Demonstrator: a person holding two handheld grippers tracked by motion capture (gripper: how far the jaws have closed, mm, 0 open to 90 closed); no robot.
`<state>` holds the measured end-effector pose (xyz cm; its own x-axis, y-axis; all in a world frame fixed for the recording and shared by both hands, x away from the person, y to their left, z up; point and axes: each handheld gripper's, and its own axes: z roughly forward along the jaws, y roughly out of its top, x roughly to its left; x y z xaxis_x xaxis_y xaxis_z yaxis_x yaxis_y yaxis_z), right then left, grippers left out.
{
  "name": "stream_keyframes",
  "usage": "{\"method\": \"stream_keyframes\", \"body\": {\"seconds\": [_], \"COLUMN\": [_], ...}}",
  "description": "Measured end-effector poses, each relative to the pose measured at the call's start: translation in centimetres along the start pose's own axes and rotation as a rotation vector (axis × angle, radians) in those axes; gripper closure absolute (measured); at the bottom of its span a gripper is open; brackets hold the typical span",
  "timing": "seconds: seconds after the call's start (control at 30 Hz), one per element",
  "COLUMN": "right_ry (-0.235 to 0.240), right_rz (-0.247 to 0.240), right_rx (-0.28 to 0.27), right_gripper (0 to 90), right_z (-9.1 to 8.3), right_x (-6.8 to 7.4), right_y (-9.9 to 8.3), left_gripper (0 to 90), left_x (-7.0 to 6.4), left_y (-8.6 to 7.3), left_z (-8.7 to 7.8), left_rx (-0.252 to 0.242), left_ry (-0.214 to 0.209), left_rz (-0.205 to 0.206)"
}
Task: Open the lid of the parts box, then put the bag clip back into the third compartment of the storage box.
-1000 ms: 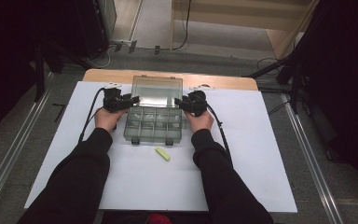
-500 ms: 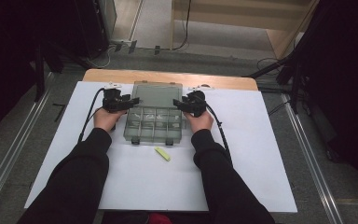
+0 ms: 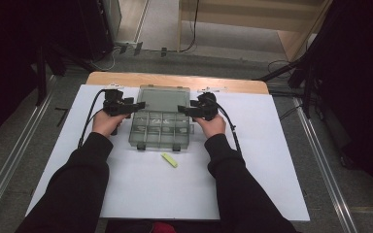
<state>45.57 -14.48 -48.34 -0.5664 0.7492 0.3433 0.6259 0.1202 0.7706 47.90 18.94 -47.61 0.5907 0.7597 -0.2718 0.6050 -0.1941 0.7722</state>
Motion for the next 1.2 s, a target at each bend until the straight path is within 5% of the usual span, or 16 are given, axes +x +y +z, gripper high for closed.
{"method": "stream_keyframes", "body": {"seconds": [0.37, 0.57, 1.2], "right_ry": [0.090, 0.135, 0.180], "right_rz": [-0.071, -0.089, -0.129], "right_rx": [0.062, 0.068, 0.070], "right_gripper": [29.2, 29.7, 29.3], "right_z": [-1.7, -3.1, -6.9], "right_x": [2.5, 3.2, 4.0], "right_y": [0.1, -0.5, -3.4], "left_gripper": [33.7, 33.7, 33.6], "left_x": [-1.8, -2.4, -5.2], "left_y": [0.1, -0.4, -2.9], "left_z": [-2.2, -3.4, -6.0], "left_rx": [0.033, 0.030, 0.030], "left_ry": [-0.044, -0.093, -0.126], "left_rz": [0.061, 0.052, 0.082]}}
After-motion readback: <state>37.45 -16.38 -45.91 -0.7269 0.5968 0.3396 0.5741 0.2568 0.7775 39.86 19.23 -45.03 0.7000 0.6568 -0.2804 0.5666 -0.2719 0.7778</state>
